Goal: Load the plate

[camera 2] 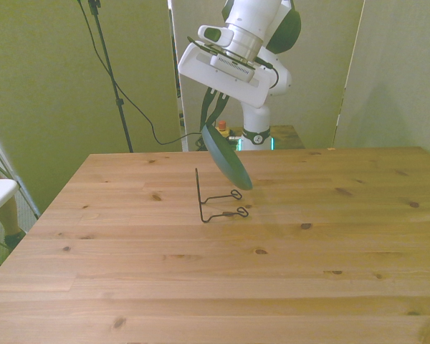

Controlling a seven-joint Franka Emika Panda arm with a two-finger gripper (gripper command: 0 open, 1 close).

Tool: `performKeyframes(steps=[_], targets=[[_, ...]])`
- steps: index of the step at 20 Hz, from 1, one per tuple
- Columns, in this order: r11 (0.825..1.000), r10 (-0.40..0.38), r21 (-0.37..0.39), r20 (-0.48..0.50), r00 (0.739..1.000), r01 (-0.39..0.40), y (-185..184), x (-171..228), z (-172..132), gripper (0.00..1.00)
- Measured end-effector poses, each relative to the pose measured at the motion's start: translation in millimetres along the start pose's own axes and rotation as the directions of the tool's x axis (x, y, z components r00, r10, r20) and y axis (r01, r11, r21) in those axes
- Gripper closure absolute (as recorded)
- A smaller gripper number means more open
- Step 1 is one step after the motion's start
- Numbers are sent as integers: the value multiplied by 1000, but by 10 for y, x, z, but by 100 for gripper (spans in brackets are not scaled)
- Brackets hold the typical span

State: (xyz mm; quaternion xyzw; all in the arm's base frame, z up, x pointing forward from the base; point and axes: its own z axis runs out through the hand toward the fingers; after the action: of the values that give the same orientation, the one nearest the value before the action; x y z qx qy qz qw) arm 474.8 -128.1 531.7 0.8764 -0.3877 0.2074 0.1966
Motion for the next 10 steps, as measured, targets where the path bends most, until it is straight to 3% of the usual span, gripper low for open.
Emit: performKeyframes(steps=[10], targets=[[996,43,-79,-113,993,-52,134,130,-31,100]])
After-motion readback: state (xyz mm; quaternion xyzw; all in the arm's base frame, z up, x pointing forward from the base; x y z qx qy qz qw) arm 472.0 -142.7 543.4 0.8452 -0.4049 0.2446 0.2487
